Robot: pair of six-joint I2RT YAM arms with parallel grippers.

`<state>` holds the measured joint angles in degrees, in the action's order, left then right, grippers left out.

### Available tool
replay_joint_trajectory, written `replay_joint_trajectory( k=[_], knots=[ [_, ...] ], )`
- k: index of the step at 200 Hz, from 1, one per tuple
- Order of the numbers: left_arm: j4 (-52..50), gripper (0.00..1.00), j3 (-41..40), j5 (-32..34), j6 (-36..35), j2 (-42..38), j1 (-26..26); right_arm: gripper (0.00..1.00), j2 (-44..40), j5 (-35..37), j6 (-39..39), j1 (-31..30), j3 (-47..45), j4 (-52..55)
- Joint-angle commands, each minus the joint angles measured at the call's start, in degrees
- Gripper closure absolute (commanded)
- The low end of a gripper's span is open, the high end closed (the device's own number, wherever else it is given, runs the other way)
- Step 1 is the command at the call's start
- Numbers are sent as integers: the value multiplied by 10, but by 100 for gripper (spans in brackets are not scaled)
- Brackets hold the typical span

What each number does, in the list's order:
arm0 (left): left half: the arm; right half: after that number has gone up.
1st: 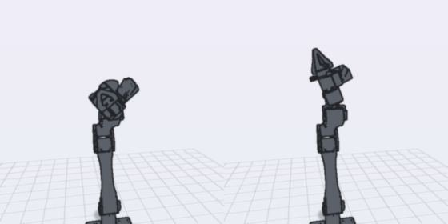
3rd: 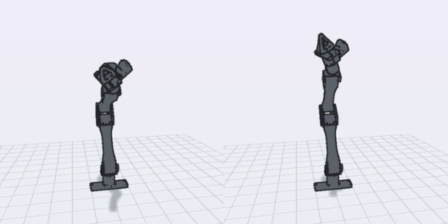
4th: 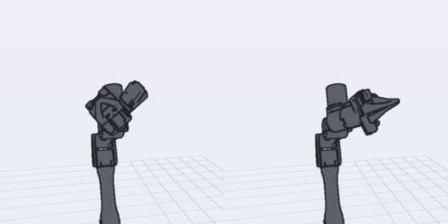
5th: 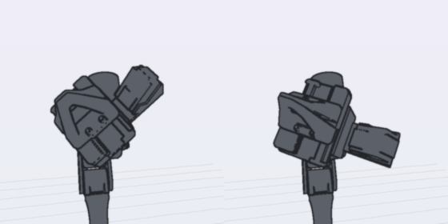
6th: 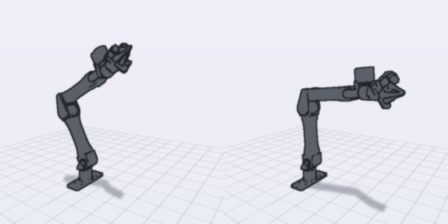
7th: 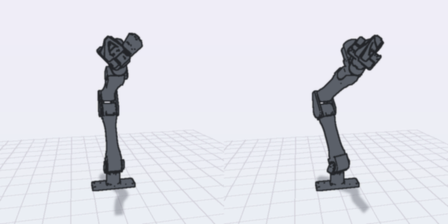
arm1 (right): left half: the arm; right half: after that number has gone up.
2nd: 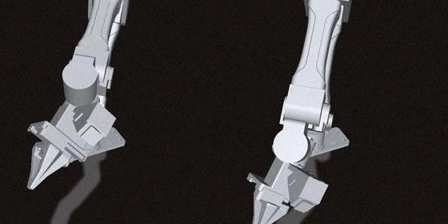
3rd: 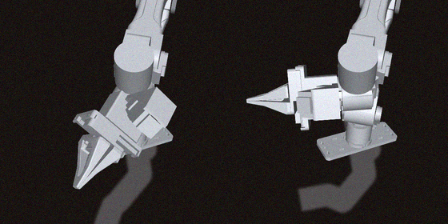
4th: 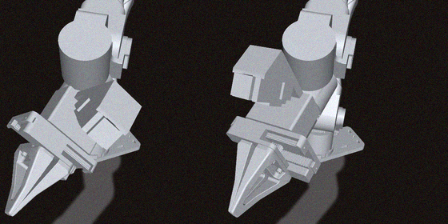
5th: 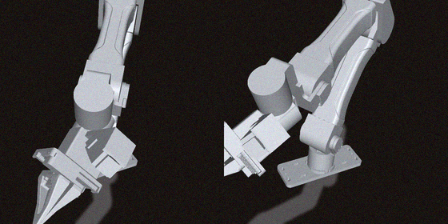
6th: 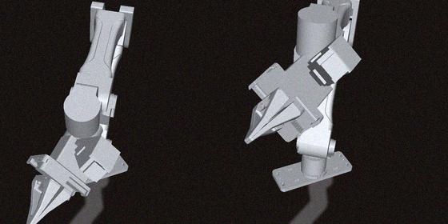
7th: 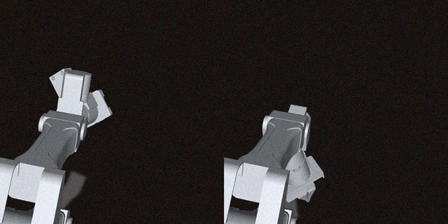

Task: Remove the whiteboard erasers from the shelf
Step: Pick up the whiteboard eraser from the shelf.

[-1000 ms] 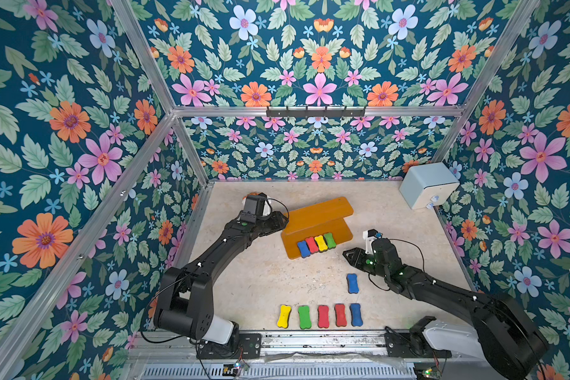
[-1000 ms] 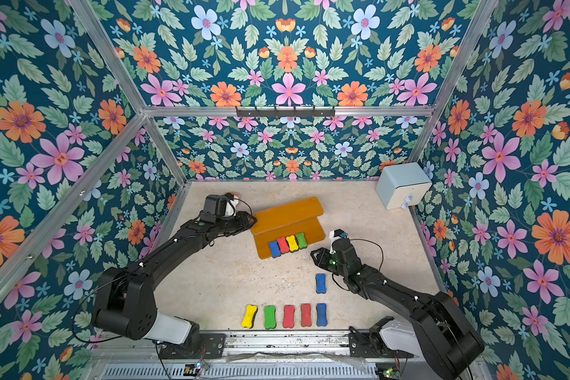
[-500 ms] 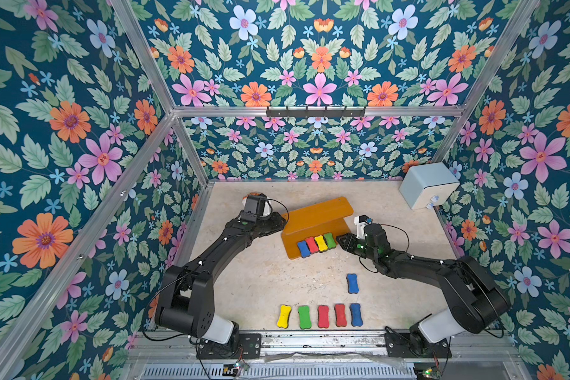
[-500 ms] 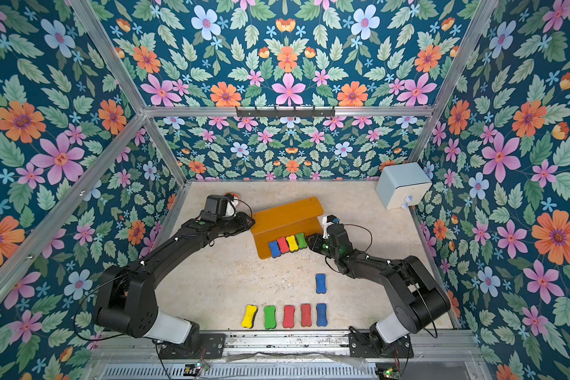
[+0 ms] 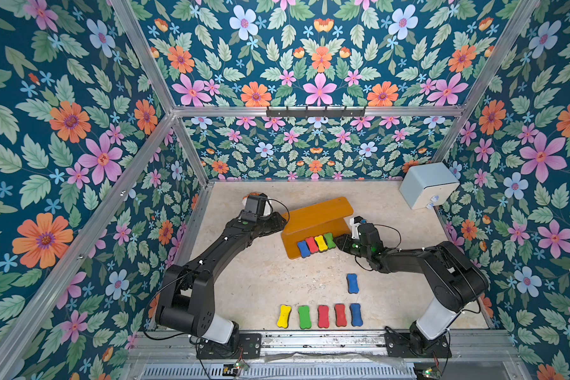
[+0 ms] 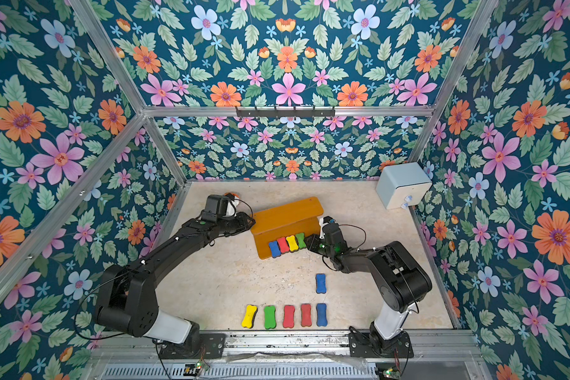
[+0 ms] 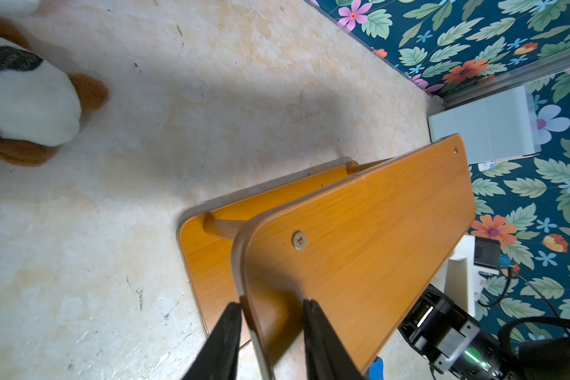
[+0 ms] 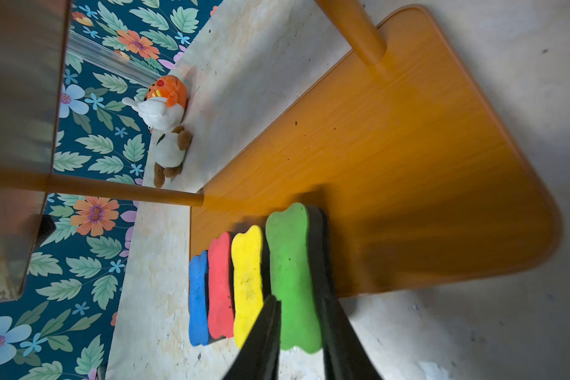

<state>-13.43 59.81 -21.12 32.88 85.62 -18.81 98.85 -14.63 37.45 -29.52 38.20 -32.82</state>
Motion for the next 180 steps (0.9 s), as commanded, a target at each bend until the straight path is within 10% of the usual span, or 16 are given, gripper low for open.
replay_joint_trajectory(
  k=[1, 180],
  knots=[
    [-5, 64, 0, 1, -6, 1, 0, 72, 8, 5, -7, 0, 4, -24],
    [-6, 64, -2, -1, -6, 4, 1, 76, 55, -16, 5, 0, 14, -47]
  ],
)
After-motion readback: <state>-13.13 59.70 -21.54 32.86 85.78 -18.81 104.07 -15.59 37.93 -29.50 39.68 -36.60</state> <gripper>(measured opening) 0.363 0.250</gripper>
